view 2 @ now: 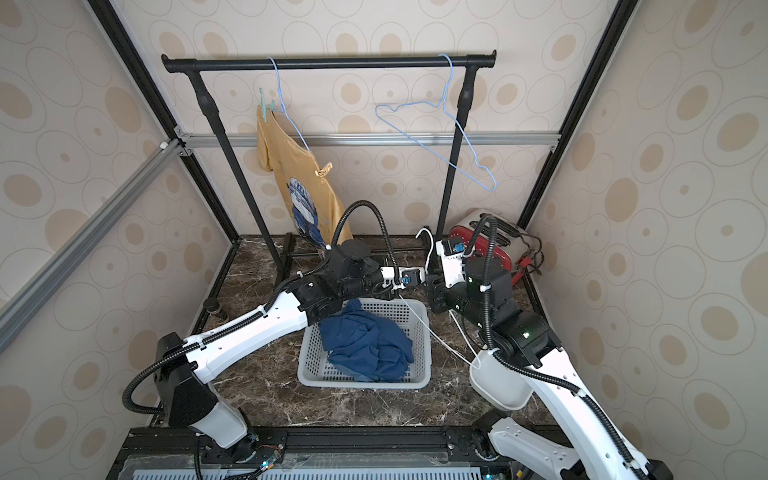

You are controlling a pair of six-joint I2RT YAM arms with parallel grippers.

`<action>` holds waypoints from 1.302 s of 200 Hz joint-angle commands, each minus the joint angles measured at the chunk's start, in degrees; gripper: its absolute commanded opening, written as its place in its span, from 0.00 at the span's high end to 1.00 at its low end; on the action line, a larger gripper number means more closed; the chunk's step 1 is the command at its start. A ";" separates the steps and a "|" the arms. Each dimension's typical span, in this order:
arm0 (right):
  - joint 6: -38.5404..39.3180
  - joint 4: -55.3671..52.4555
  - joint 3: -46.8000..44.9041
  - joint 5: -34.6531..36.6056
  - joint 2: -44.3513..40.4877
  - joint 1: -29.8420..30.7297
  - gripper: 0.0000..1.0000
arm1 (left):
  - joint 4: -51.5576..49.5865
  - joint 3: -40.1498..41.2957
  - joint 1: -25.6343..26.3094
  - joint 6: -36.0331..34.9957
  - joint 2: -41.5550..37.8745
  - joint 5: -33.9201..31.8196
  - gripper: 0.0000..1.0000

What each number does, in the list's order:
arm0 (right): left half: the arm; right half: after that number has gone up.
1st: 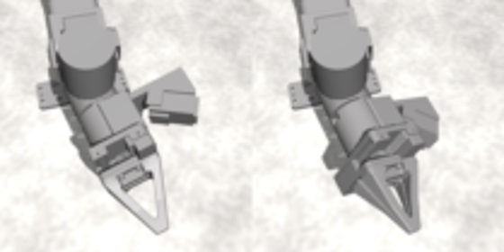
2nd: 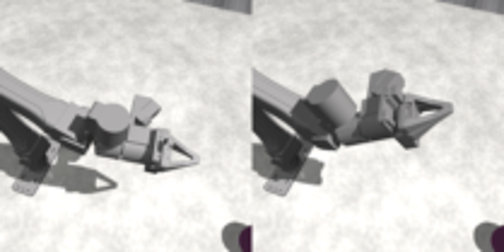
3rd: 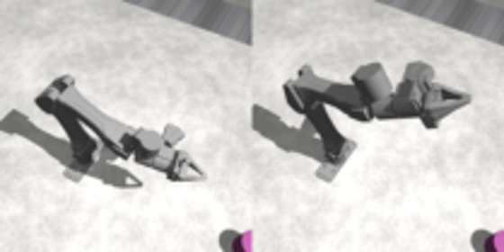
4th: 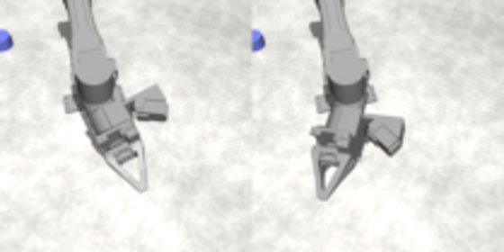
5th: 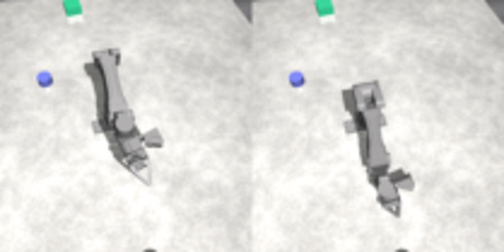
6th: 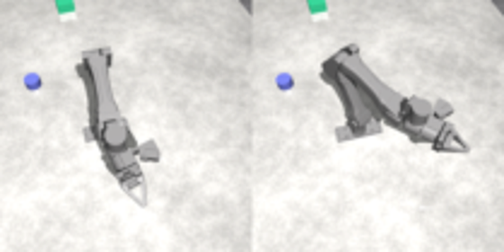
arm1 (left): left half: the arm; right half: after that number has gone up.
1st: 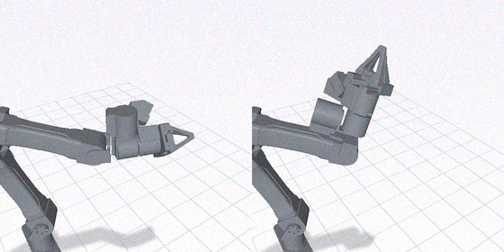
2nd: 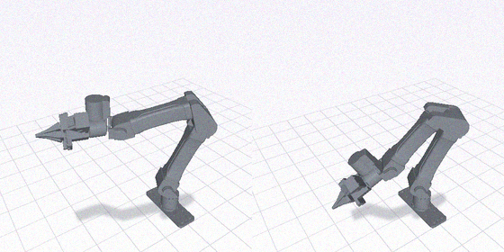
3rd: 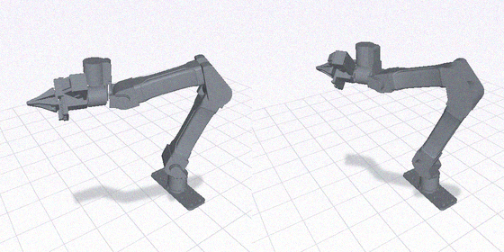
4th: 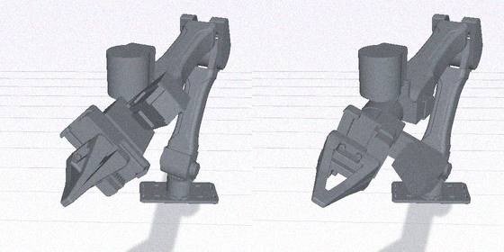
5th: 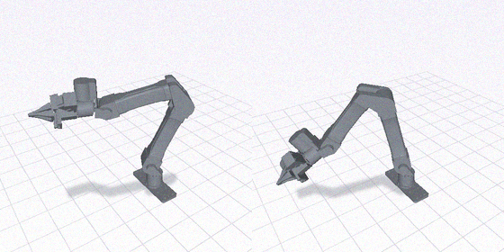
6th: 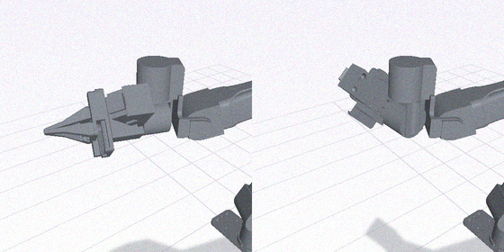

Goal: Remove the clothespins securing t-shirts to the hanger
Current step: Place the hanger on the clothes rail.

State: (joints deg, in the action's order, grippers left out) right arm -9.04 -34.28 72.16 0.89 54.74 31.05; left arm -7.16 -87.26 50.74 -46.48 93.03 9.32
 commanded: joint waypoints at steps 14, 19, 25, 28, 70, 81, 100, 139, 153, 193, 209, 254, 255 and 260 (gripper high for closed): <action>0.82 -7.04 3.90 -4.08 -0.92 1.11 0.49 | 1.56 -0.63 -0.51 -0.57 -2.03 -0.50 1.00; 0.88 -8.52 4.70 -4.13 -1.02 1.03 0.49 | 1.62 -0.55 -0.85 -0.35 -2.07 -0.30 1.00; 0.88 -10.56 5.61 -4.14 -1.09 1.03 0.49 | 1.62 -0.46 -1.24 -0.14 -2.17 0.04 1.00; 0.88 -11.62 6.07 -4.03 -1.12 0.97 0.49 | 1.68 -0.41 -1.40 -0.06 -2.25 0.22 1.00; -1.98 -25.16 10.63 -2.44 -3.41 1.03 0.47 | 1.88 0.13 -4.23 0.34 -3.04 2.54 1.00; -3.19 -27.59 11.16 -2.52 -4.09 1.04 0.47 | 1.93 0.30 -4.78 0.16 -3.14 2.74 1.00; -4.70 -31.35 12.07 -3.52 -4.54 1.08 0.47 | 1.89 0.25 -5.58 0.29 -3.26 3.29 1.00; -5.91 -37.62 14.32 -4.60 -4.20 1.02 0.51 | 2.31 0.64 -6.44 0.39 -3.48 3.40 1.00; -6.33 -38.14 14.54 -4.76 -4.74 1.10 0.52 | 3.36 1.33 -6.72 0.51 -3.76 3.27 1.00; -7.22 -39.60 13.96 -5.60 -5.61 1.04 0.61 | 3.64 1.48 -7.29 0.97 -3.91 2.95 1.00; -7.43 -39.94 13.63 -5.37 -6.04 1.10 0.63 | 3.56 1.48 -7.42 0.88 -3.92 2.98 1.00; -7.26 -40.69 13.05 -4.52 -7.00 1.05 0.68 | 3.44 1.48 -7.72 1.28 -3.92 2.95 1.00; -7.24 -40.69 13.03 -4.51 -7.05 1.04 0.68 | 3.46 1.48 -7.70 1.29 -3.92 2.97 1.00; -7.18 -40.69 12.96 -4.42 -7.03 0.99 0.69 | 3.47 1.48 -7.72 1.39 -3.94 2.96 1.00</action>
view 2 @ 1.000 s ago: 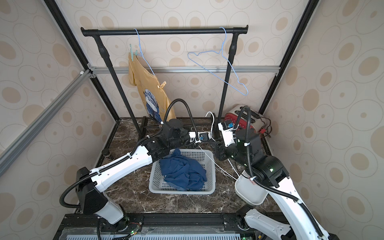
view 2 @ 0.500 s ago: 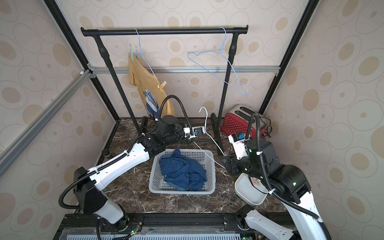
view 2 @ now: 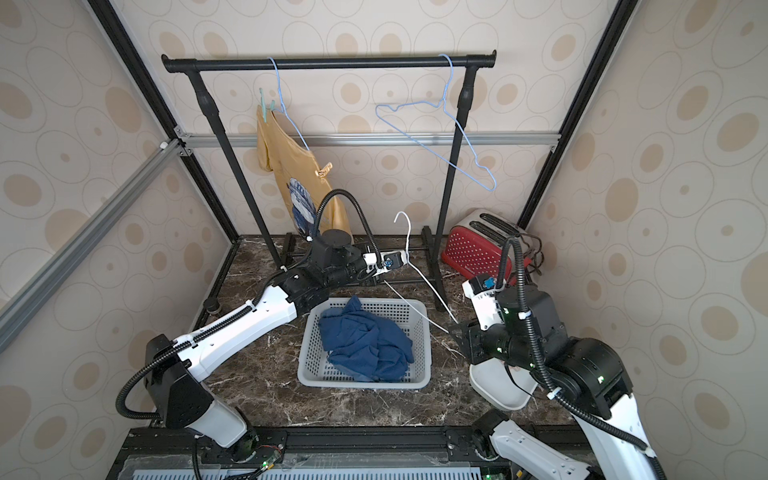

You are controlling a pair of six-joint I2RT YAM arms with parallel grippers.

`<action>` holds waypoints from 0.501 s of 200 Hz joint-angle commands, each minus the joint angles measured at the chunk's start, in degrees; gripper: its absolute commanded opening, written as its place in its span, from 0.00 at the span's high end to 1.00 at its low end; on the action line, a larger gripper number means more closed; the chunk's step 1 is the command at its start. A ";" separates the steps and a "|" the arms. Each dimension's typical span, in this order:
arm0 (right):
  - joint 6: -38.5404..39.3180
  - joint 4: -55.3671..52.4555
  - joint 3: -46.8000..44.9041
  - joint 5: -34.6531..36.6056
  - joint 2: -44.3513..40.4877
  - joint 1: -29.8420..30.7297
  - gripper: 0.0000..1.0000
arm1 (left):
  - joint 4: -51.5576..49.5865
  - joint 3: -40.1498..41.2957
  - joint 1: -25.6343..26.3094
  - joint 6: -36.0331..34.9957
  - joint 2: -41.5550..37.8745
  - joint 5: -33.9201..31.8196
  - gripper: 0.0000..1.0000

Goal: Remove the clothespins securing t-shirts to the hanger
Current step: Place the hanger on the clothes rail.

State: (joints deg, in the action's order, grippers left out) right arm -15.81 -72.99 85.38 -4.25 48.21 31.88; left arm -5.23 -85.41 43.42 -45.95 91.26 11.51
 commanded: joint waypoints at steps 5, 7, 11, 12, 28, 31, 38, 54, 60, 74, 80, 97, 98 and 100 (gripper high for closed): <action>-0.36 -1.98 -0.33 0.78 -0.49 0.26 0.70 | 1.55 -0.38 -0.38 0.97 -2.14 0.76 1.00; -0.32 -1.98 -0.38 0.81 -0.48 0.28 0.70 | 1.55 -0.38 -0.43 0.96 -2.14 0.79 1.00; -0.27 -1.97 -0.46 0.82 -0.48 0.25 0.71 | 1.54 -0.38 -0.44 0.98 -2.15 0.76 1.00; -0.27 -1.93 -0.52 0.82 -0.48 0.27 0.71 | 1.54 -0.38 -0.44 0.97 -2.15 0.78 1.00; 0.03 -1.73 -0.72 1.01 -0.61 0.25 0.76 | 1.50 -0.38 -0.43 1.01 -2.25 0.79 1.00; 0.01 -1.65 -0.74 1.13 -0.57 0.21 0.77 | 1.54 -0.38 -0.44 1.04 -2.28 0.76 1.00; 0.11 -1.42 -0.80 1.24 -0.64 0.24 0.80 | 1.54 -0.40 -0.44 1.09 -2.22 0.73 1.00; 0.30 -0.73 -1.16 1.35 -0.81 0.28 0.86 | 1.63 -0.46 -0.44 1.39 -2.16 1.05 1.00; 0.34 -0.57 -1.18 1.35 -0.76 0.20 0.88 | 1.71 -0.46 -0.44 1.57 -2.16 1.09 1.00; 0.65 -0.35 -1.12 1.17 -0.77 0.22 0.95 | 1.79 -0.38 -0.44 1.74 -2.15 1.30 1.00; 0.68 -0.23 -1.09 1.16 -0.76 0.26 0.97 | 1.94 -0.38 -0.46 1.95 -2.15 1.40 1.00; 0.92 -0.05 -0.89 1.26 -0.83 0.23 1.00 | 2.24 -0.13 -0.44 2.18 -2.19 1.45 1.00; 0.99 0.00 -0.90 1.22 -0.83 0.26 1.00 | 2.29 -0.12 -0.44 2.18 -2.16 1.43 1.00; 0.92 0.03 -0.90 1.25 -0.88 0.22 1.00 | 2.32 -0.11 -0.44 2.29 -2.24 1.37 1.00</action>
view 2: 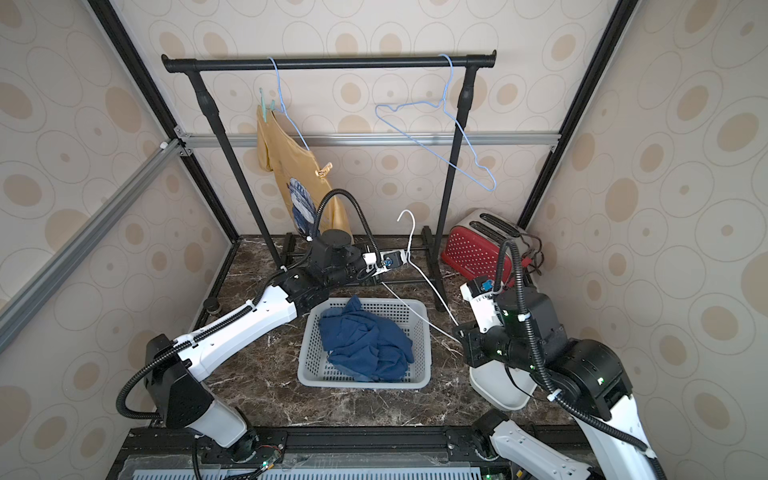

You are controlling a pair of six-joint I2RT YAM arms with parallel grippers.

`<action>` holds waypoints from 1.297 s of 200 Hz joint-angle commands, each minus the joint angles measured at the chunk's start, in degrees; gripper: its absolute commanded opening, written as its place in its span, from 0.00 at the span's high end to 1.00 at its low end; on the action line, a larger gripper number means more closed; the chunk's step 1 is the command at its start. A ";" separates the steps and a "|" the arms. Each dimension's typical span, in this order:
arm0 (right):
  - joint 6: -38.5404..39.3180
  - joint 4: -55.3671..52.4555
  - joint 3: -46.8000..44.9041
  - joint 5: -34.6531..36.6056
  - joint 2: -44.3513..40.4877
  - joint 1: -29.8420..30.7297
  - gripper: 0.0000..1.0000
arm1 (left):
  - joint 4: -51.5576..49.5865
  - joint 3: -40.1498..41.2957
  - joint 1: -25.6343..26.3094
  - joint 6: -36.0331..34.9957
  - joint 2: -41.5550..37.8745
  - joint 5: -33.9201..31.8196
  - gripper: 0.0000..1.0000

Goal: Remove the clothespins securing t-shirts to the hanger
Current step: Place the hanger on the clothes rail.

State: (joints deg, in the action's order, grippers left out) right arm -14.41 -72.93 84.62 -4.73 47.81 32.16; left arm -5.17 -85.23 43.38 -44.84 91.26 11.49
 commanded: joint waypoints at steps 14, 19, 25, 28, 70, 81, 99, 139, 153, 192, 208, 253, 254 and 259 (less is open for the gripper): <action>-0.27 0.15 -0.12 2.10 -0.71 -0.06 1.00 | 2.72 0.10 -0.40 1.42 -2.32 1.39 0.98; -0.11 0.23 -0.10 2.29 -0.86 -0.05 1.00 | 2.84 0.27 -0.40 1.49 -2.41 1.36 0.97; -0.02 0.37 -0.13 2.51 -0.96 -0.06 1.00 | 3.06 0.47 -0.40 1.64 -2.43 1.33 0.94; 0.00 0.41 -0.08 2.61 -1.06 -0.02 1.00 | 3.18 0.58 -0.42 1.68 -2.47 1.32 0.92; 0.79 1.40 -0.50 4.05 -1.81 -0.06 1.00 | 4.25 2.02 -0.40 3.53 -3.88 1.29 0.71; 0.71 1.95 -0.82 4.47 -2.09 -0.07 1.00 | 4.38 2.50 -0.40 3.62 -4.48 1.09 0.66; 0.95 2.65 -1.58 4.82 -2.34 -0.03 1.00 | 4.29 3.03 -0.44 3.62 -5.37 0.57 0.59; 1.15 3.05 -2.16 5.99 -2.42 -0.04 1.00 | 3.59 3.57 -0.40 3.94 -6.27 0.00 0.42; 1.27 3.31 -2.30 6.53 -2.54 -0.05 1.00 | 3.52 3.80 -0.40 4.27 -6.61 -0.04 0.40; 1.83 3.73 -2.44 7.49 -2.47 -0.02 1.00 | 3.41 4.63 -0.40 6.36 -7.85 -0.28 0.36; 2.15 4.14 -2.36 7.81 -2.29 -0.10 1.00 | 3.42 5.14 -0.40 7.49 -8.41 -0.08 0.36; 4.07 5.92 -1.36 9.71 -0.81 -0.07 1.00 | 3.24 7.44 -0.40 10.15 -10.86 -0.75 0.34; 4.15 5.98 -1.33 9.73 -0.76 -0.03 1.00 | 3.24 7.49 -0.40 10.22 -10.89 -0.85 0.34; 4.38 6.23 -1.05 9.89 -0.51 -0.07 1.00 | 3.16 7.74 -0.40 10.44 -11.25 -0.94 0.33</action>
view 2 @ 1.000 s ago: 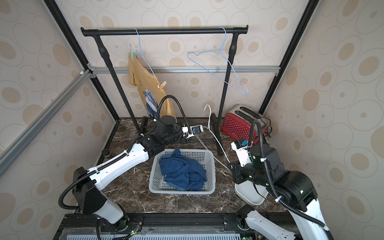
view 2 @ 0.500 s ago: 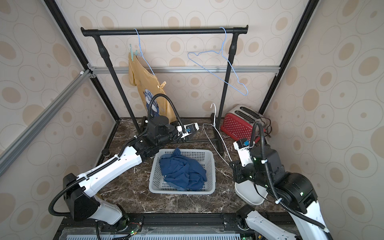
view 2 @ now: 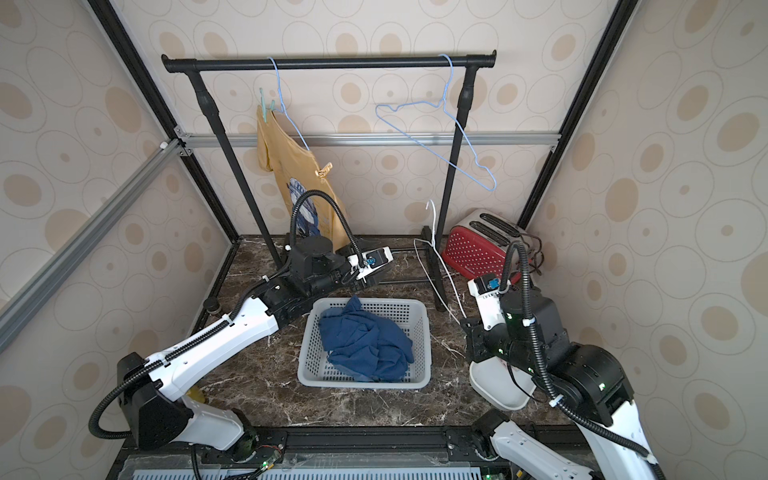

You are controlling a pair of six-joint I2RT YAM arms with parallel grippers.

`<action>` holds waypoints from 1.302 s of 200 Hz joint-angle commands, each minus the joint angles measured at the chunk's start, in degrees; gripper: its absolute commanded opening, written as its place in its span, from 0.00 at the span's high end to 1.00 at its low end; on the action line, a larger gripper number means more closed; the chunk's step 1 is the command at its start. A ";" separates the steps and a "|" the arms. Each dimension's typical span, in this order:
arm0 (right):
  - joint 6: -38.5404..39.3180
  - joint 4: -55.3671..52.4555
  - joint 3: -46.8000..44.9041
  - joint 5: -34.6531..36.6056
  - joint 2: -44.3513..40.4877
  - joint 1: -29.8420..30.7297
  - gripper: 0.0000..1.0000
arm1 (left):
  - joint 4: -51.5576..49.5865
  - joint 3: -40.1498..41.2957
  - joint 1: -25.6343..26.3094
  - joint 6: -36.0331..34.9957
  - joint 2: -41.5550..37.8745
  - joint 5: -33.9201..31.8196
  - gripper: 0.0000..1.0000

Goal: Remove the clothespins securing t-shirts to the hanger
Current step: Place the hanger on the clothes rail.

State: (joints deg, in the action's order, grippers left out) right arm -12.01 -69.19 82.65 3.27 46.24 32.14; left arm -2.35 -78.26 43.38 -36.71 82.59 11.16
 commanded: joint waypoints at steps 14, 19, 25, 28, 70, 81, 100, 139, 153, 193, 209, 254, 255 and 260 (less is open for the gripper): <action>3.12 3.45 1.84 2.08 2.04 -0.08 1.00 | 0.32 1.71 -0.40 3.32 -3.51 -0.93 0.33; 3.55 3.89 2.25 2.07 2.40 -0.11 1.00 | 0.33 2.14 -0.40 3.62 -3.88 -0.90 0.33; 4.06 4.43 2.91 1.96 3.05 -0.09 1.00 | 0.42 2.66 -0.40 4.02 -4.28 -0.84 0.33; 4.33 4.71 3.26 1.69 3.44 -0.04 1.00 | 0.42 2.94 -0.40 4.15 -4.42 -0.74 0.33; 8.49 8.57 10.70 -1.03 9.74 -0.04 1.00 | 1.21 7.66 -0.38 5.16 -7.28 -1.41 0.32; 9.47 9.01 12.86 -0.99 11.58 -0.14 1.00 | 1.31 8.63 -0.34 5.80 -7.97 -1.23 0.32; 10.98 10.35 15.85 -1.74 14.24 -0.20 1.00 | 0.93 10.32 -0.31 5.78 -9.21 -1.72 0.32; 11.75 14.59 20.40 -3.73 18.76 -1.32 1.00 | 1.12 13.95 -0.21 6.55 -11.54 -2.89 0.32; 11.85 15.82 22.00 -5.11 20.39 -2.57 1.00 | 1.46 14.93 -0.18 7.07 -12.24 -3.07 0.32; 11.34 18.91 27.36 -11.64 25.05 -7.34 1.00 | 1.69 16.90 -0.19 8.13 -13.68 -3.32 0.31; 9.91 20.48 29.22 -15.46 26.95 -9.44 1.00 | 1.89 17.51 -0.16 8.65 -14.11 -3.43 0.31; 5.93 24.87 33.11 -23.54 31.44 -14.83 1.00 | 2.34 18.62 -0.16 9.55 -14.81 -3.60 0.31; 5.80 25.01 33.15 -23.69 31.49 -14.96 1.00 | 2.34 18.65 -0.19 9.55 -14.82 -3.60 0.31; 5.33 25.60 33.38 -24.36 31.82 -15.52 1.00 | 2.35 18.67 -0.22 9.63 -14.82 -3.60 0.31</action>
State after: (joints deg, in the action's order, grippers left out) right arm -3.77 -48.53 113.69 -14.87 76.86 18.96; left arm -1.87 -59.48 43.38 -28.27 69.10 7.88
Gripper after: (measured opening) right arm 0.053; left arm 0.687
